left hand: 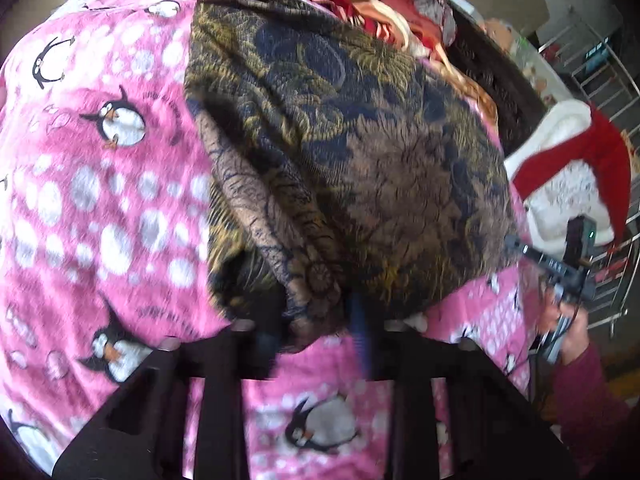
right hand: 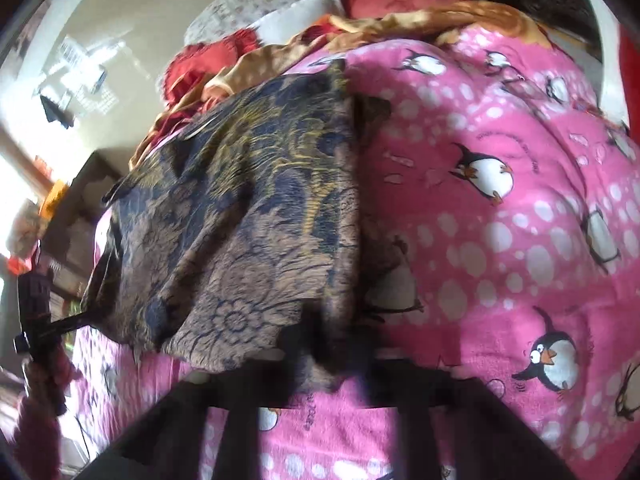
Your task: Fold small clothes
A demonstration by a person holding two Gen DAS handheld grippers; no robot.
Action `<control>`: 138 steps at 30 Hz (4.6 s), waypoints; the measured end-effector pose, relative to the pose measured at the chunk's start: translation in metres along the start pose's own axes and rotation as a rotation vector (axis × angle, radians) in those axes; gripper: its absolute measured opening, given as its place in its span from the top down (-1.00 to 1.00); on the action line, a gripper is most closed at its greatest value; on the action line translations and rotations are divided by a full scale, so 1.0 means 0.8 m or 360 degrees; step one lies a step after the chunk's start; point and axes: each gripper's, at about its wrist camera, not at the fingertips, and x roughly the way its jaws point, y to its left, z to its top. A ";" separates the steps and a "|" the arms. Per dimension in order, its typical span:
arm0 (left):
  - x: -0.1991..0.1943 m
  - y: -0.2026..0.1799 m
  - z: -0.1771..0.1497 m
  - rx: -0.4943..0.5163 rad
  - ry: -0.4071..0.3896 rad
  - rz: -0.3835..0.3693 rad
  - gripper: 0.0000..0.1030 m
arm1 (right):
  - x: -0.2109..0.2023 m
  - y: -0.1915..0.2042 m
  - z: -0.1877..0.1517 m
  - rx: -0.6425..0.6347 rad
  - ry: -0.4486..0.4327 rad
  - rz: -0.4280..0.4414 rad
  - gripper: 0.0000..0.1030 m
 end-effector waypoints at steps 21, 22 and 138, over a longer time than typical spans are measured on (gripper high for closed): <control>-0.059 0.039 -0.038 0.0091 -0.0120 0.0113 0.85 | -0.070 -0.012 -0.001 -0.0099 -0.0115 -0.0105 0.93; -0.047 0.045 -0.043 0.0067 -0.0074 0.0111 0.85 | -0.059 -0.019 -0.006 -0.0083 -0.0086 -0.0138 0.93; 0.003 0.060 -0.011 -0.0426 -0.0467 0.0156 -0.66 | 0.247 0.441 0.153 -0.0894 0.0157 -0.0125 0.60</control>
